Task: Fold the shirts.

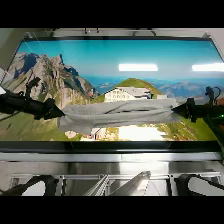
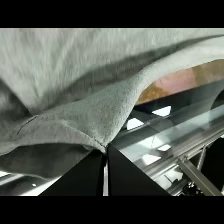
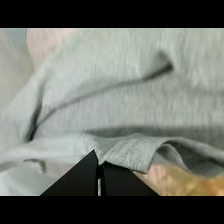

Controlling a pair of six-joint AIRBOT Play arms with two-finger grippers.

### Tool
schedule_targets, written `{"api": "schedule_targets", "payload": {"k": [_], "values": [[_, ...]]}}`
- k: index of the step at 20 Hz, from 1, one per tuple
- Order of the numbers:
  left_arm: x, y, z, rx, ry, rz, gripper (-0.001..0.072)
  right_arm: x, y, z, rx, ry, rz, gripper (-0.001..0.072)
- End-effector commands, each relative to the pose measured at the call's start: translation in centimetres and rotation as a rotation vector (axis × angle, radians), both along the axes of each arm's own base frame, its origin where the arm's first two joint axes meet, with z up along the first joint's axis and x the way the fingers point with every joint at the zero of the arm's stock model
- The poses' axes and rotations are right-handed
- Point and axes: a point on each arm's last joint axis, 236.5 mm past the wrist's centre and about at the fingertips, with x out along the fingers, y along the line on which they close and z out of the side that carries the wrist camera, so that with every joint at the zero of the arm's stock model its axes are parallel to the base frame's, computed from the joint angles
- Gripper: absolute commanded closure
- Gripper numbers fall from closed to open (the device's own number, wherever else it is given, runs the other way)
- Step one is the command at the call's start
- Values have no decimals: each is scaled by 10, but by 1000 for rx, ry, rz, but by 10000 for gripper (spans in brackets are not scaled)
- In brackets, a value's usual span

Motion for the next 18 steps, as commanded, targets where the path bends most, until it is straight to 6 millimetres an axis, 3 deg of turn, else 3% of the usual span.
{"api": "schedule_targets", "payload": {"k": [1, 4, 8, 9, 10, 11, 12, 13, 14, 18], "values": [[38, 8, -25, 24, 49, -14, 700, 37, -30, -2, -108, -75, -100, 696], [54, 6, -54, 16, 110, -37, 700, 49, -29, -22, -116, -95, -72, 695], [72, 0, -80, 9, 152, -67, 697, 48, -20, -54, -132, -67, -16, 695], [77, -1, -81, -1, 155, -71, 662, 48, -23, -56, -150, -76, -11, 695], [81, 0, -79, -5, 159, -81, 504, 49, -26, -54, -163, -94, -2, 695], [84, 1, -75, -12, 174, -87, 413, 50, -27, -49, -177, -121, 20, 684], [85, 1, -69, -19, 180, -109, 413, 50, -31, -43, -187, -136, 42, 493], [87, 1, -61, -22, 179, -126, 413, 48, -39, -40, -215, -145, 79, 188], [90, 2, -53, -21, 164, -136, 413, 48, -50, -36, -256, -150, 112, 60], [114, 5, -21, 6, 73, -103, 413, 54, -90, -22, -368, -115, 111, 57]]}}
